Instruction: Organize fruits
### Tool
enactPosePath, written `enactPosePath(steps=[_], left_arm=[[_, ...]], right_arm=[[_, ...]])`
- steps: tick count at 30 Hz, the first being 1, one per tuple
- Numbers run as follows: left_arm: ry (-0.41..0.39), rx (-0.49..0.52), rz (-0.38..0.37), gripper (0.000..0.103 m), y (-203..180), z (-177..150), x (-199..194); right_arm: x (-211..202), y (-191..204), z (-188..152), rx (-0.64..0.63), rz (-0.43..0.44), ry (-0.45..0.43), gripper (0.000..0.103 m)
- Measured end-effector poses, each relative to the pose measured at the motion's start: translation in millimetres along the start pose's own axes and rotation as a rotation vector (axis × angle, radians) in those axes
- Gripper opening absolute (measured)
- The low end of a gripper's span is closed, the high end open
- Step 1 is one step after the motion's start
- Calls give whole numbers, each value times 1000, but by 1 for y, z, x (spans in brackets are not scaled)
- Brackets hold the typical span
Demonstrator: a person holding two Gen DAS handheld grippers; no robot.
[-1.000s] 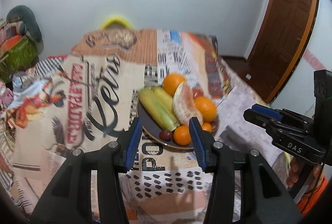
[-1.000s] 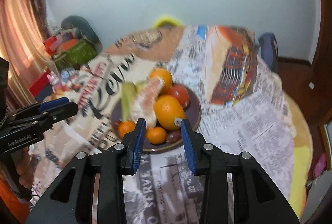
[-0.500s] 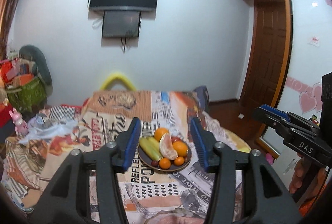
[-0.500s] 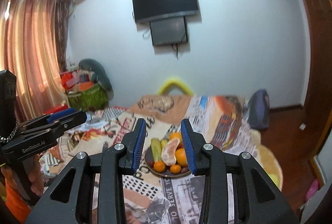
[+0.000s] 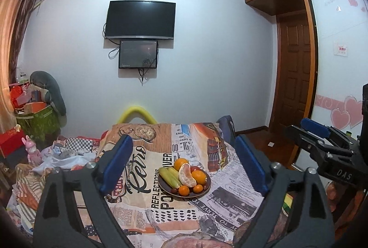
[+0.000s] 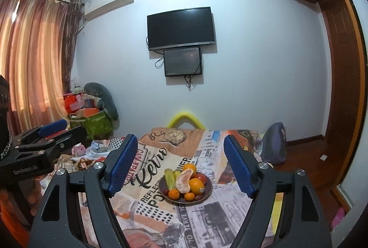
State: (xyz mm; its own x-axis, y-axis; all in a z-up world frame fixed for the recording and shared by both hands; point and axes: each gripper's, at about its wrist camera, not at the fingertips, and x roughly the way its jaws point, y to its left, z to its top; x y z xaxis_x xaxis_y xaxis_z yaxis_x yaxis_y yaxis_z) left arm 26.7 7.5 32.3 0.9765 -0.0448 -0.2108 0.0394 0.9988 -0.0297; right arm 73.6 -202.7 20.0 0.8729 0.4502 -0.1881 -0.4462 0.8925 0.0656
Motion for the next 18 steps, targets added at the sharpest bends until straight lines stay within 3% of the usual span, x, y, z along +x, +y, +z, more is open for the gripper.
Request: enactPosePath(steps=[2, 10, 18], left_arm=[[-5, 3, 9, 98, -1, -1, -3], [-10, -1, 16, 102, 2, -3, -5], [-9, -2, 27, 103, 0, -7, -2]], right_arm=[[2, 2, 0, -3, -1, -1, 83], [-7, 6, -2, -19, -40, -22, 102], [-12, 2, -6, 7, -43, -30, 103]])
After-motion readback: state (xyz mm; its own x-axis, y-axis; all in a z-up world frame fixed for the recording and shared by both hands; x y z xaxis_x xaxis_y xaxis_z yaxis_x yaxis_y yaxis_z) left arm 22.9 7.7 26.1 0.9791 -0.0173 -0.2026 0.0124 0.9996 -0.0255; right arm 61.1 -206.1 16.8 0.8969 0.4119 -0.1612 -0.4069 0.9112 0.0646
